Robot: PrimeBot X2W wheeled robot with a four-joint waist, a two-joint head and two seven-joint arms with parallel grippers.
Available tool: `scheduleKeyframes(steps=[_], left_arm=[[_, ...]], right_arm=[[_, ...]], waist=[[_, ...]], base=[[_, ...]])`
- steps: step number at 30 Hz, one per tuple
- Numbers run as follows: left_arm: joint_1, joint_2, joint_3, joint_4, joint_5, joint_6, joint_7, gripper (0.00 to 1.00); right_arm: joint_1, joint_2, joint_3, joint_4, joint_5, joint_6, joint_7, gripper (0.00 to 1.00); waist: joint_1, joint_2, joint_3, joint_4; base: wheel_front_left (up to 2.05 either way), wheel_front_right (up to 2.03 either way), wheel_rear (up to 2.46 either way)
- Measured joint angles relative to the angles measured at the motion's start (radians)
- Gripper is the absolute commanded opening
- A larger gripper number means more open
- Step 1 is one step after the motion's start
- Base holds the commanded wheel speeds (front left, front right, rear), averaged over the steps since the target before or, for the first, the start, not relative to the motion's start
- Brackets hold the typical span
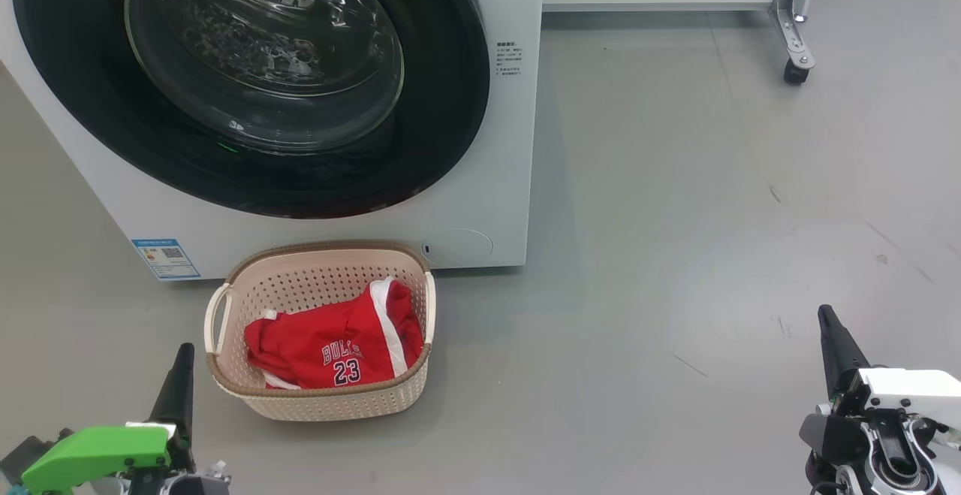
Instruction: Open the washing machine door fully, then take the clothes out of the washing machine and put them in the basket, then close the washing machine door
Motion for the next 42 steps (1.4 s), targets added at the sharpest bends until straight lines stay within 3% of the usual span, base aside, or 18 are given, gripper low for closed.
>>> scheduleKeyframes(steps=[42], left_arm=[[0.0,0.0,0.004,-0.004,0.0,0.0,0.004,0.0]], right_arm=[[-0.001,0.0,-0.003,0.0,0.0,0.0,0.008,0.0]], waist=[[0.0,0.0,0.0,0.0]], base=[[0.0,0.0,0.0]])
